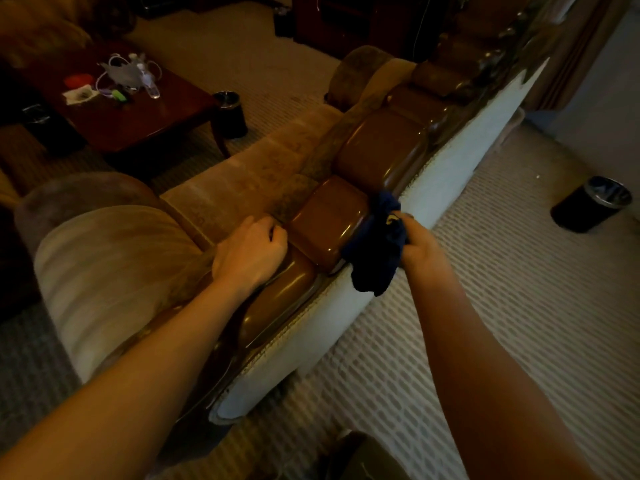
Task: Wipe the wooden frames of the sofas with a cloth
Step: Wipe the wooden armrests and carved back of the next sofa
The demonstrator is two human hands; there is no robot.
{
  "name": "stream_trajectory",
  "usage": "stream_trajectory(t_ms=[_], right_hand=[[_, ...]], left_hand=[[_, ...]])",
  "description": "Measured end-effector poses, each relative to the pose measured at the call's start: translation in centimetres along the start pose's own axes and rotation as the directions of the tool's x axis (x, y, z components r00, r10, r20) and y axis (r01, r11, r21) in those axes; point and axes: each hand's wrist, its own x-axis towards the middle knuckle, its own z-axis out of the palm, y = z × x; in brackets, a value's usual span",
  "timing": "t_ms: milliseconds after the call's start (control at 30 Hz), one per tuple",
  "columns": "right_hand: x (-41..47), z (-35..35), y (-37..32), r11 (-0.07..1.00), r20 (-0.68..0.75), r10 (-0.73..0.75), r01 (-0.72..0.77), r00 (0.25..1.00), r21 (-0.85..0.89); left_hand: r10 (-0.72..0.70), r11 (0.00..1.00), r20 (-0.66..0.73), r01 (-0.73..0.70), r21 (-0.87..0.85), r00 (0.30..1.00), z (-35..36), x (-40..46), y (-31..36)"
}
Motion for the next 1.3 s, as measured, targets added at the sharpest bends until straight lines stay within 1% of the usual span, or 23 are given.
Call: stream_trajectory(t_ms=[67, 133, 200, 233, 300, 333, 367, 400, 433, 467, 533, 600, 667, 733, 833, 867, 900, 933, 1000, 1067, 1133, 1200, 1300], right_hand=[[-0.3, 0.0, 1.4, 0.999, -0.084, 0.033, -0.034, 0.996, -0.003], [-1.3, 1.2, 2.8, 0.997, -0.152, -0.041, 0.051, 0.988, 0.063], [-3.3, 3.5, 3.9, 0.958, -0.193, -0.288, 0.282, 0.938, -0.057], [-4.4, 4.7, 4.3, 0.889, -0.139, -0.446, 0.421, 0.884, -0.178], [-7.1, 7.7, 4.9, 0.647, 0.252, -0.65, 0.696, 0.717, -0.311], [-7.7, 9.1, 5.6, 0.5, 0.509, -0.617, 0.799, 0.6, -0.335], [-8.0, 10.5, 6.3, 0.328, 0.712, -0.506, 0.872, 0.487, -0.363], [-7.8, 11.9, 6.7, 0.135, 0.838, -0.376, 0.918, 0.397, -0.374], [-7.0, 13.2, 6.5, -0.052, 0.886, -0.289, 0.918, 0.363, -0.393], [-5.7, 14.2, 5.9, -0.213, 0.888, -0.248, 0.873, 0.387, -0.439], [-2.1, 15.5, 3.8, -0.363, 0.802, -0.21, 0.717, 0.559, -0.595], [0.2, 15.9, 2.0, -0.288, 0.664, -0.128, 0.613, 0.737, -0.736], [-0.5, 16.7, 2.4, -0.143, 0.654, -0.04, 0.643, 0.756, -0.752], [-4.2, 18.2, 3.8, -0.05, 0.753, -0.011, 0.752, 0.658, -0.657], [-9.6, 19.7, 6.7, -0.171, 0.913, 0.085, 0.909, 0.399, -0.381], [-10.0, 20.0, 7.2, -0.215, 0.929, 0.118, 0.922, 0.351, -0.321], [-9.5, 20.2, 7.1, -0.251, 0.925, 0.136, 0.915, 0.355, -0.315], [-8.2, 20.4, 6.6, -0.262, 0.892, 0.165, 0.891, 0.42, -0.371], [-4.6, 20.4, 5.3, -0.213, 0.741, 0.226, 0.774, 0.633, -0.596], [-1.8, 20.6, 4.3, -0.144, 0.6, 0.288, 0.653, 0.747, -0.744], [-2.2, 21.5, 4.4, -0.204, 0.585, 0.362, 0.674, 0.726, -0.71], [-5.1, 22.4, 5.6, -0.193, 0.652, 0.38, 0.745, 0.657, -0.638], [-9.3, 21.6, 8.3, -0.271, 0.872, 0.109, 0.858, 0.477, -0.435]], left_hand=[[0.003, 1.0, -0.02, -0.003, -0.03, 1.0, 0.1, 0.1, -0.1], [0.003, 0.991, -0.091, -0.015, -0.13, 0.996, 0.2, 0.2, -0.5], [-0.051, 0.929, -0.181, -0.019, -0.368, 0.982, 0.2, 0.3, -0.9], [-0.133, 0.847, -0.205, 0.004, -0.531, 0.97, 0.1, 0.6, -1.3], [-0.367, 0.502, -0.12, 0.087, -0.861, 0.923, -1.1, 0.9, -1.9], [-0.453, 0.309, -0.039, 0.116, -0.944, 0.891, -1.7, 1.0, -2.4], [-0.501, 0.195, 0.026, 0.142, -0.97, 0.865, -2.2, 1.0, -3.3], [-0.522, 0.169, 0.068, 0.181, -0.969, 0.85, -2.9, 0.9, -4.1], [-0.531, 0.177, 0.094, 0.218, -0.96, 0.842, -3.5, 0.6, -5.1], [-0.537, 0.201, 0.099, 0.242, -0.949, 0.838, -4.1, 0.3, -6.0], [-0.547, 0.286, 0.056, 0.25, -0.925, 0.835, -5.2, -0.8, -7.9], [-0.552, 0.34, -0.003, 0.222, -0.914, 0.834, -5.9, -1.8, -9.9], [-0.554, 0.347, -0.022, 0.207, -0.915, 0.832, -6.3, -2.6, -11.7], [-0.564, 0.333, -0.002, 0.225, -0.916, 0.826, -6.2, -3.1, -12.8], [-0.61, 0.312, 0.012, 0.254, -0.915, 0.792, -5.8, -3.0, -13.2], [-0.618, 0.315, 0.005, 0.253, -0.915, 0.786, -5.8, -2.9, -13.2], [-0.621, 0.316, -0.001, 0.249, -0.916, 0.784, -6.0, -2.9, -13.5], [-0.62, 0.313, -0.003, 0.244, -0.918, 0.785, -6.2, -2.8, -13.8], [-0.613, 0.318, -0.007, 0.238, -0.918, 0.79, -6.6, -3.0, -14.6], [-0.604, 0.337, -0.023, 0.229, -0.913, 0.797, -6.6, -3.3, -15.2], [-0.603, 0.345, -0.026, 0.231, -0.91, 0.797, -6.4, -3.6, -15.6], [-0.613, 0.332, 0.001, 0.259, -0.907, 0.79, -6.0, -3.6, -15.8], [-0.6, 0.353, 0.015, 0.282, -0.892, 0.8, -5.5, -3.5, -15.5]])
